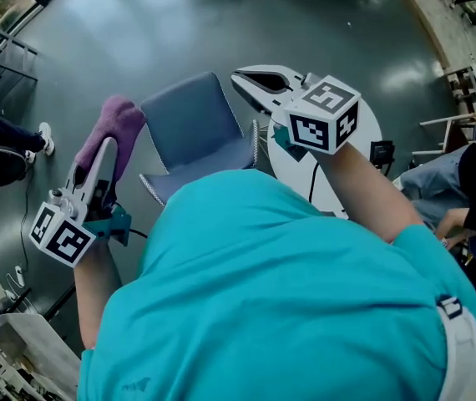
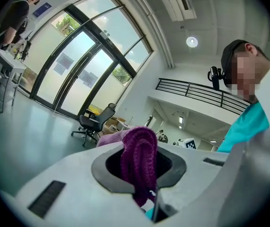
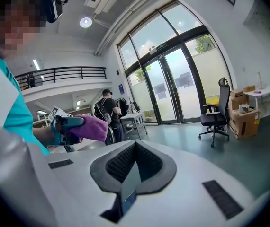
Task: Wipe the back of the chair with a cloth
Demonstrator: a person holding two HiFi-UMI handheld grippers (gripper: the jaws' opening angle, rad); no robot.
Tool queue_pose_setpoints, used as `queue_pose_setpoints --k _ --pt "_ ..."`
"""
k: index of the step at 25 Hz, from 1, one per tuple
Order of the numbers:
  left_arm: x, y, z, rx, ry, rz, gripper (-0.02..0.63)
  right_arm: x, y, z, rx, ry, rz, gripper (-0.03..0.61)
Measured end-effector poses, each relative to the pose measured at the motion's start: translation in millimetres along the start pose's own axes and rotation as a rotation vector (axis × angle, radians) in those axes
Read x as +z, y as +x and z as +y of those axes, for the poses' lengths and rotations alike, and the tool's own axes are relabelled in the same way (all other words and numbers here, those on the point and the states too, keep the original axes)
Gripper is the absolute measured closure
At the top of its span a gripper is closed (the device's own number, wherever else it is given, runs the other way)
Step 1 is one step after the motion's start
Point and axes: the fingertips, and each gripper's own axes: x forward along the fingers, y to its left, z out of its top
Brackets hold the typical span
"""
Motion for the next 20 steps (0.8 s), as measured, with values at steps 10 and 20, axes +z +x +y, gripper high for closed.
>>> queue_pose_setpoints --k 10,20 --pt "3.6 -8.2 4.1 0.017 -0.003 -0.044 0.555 9.2 8.0 7.2 0.026 -0.048 0.007 0.586" --pt "3.2 5.5 -3.5 -0.020 -0.023 -0.029 0.555 14.0 0.4 0.7 0.005 -0.037 0.022 0.586"
